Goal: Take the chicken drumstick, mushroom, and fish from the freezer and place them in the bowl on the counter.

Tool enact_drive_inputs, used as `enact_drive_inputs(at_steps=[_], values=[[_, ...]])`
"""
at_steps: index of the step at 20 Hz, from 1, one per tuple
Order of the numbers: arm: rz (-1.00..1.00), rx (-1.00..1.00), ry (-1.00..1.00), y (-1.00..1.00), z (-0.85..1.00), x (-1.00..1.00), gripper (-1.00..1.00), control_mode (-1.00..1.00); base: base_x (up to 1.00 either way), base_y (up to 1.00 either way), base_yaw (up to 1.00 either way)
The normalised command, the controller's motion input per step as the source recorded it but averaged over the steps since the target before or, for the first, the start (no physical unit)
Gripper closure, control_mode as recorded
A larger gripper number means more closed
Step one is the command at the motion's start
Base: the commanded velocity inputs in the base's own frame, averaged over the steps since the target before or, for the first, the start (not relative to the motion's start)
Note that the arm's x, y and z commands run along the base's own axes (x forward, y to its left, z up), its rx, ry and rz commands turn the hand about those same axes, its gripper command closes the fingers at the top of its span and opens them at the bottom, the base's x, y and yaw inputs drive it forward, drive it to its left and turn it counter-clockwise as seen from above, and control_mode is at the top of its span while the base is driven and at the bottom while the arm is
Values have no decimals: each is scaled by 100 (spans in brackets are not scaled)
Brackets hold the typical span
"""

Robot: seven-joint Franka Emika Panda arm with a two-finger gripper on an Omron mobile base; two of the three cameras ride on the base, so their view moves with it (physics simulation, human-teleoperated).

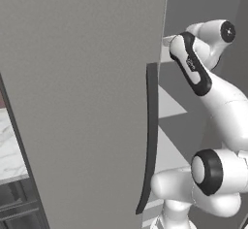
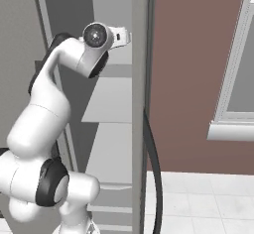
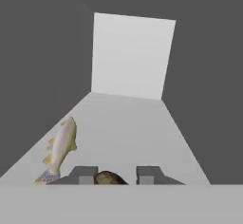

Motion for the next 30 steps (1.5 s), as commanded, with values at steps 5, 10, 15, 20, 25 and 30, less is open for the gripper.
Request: enact_drive_inputs(at_steps=[5,10,15,20,25,30], values=[[-11,2,9,-31,11,-100,100,-100,0,0,0],[-10,0,28,-9,-43,-100,100,-100,0,0,0],[-9,-5,25,13,-91,-100,100,-100,0,0,0],[-2,-1,4,5,-20,-20,100,100,-80,36,-10],[0,0,0,0,0,0,100,100,-100,75,-16],[0,0,0,0,0,0,100,100,-100,100,-14]])
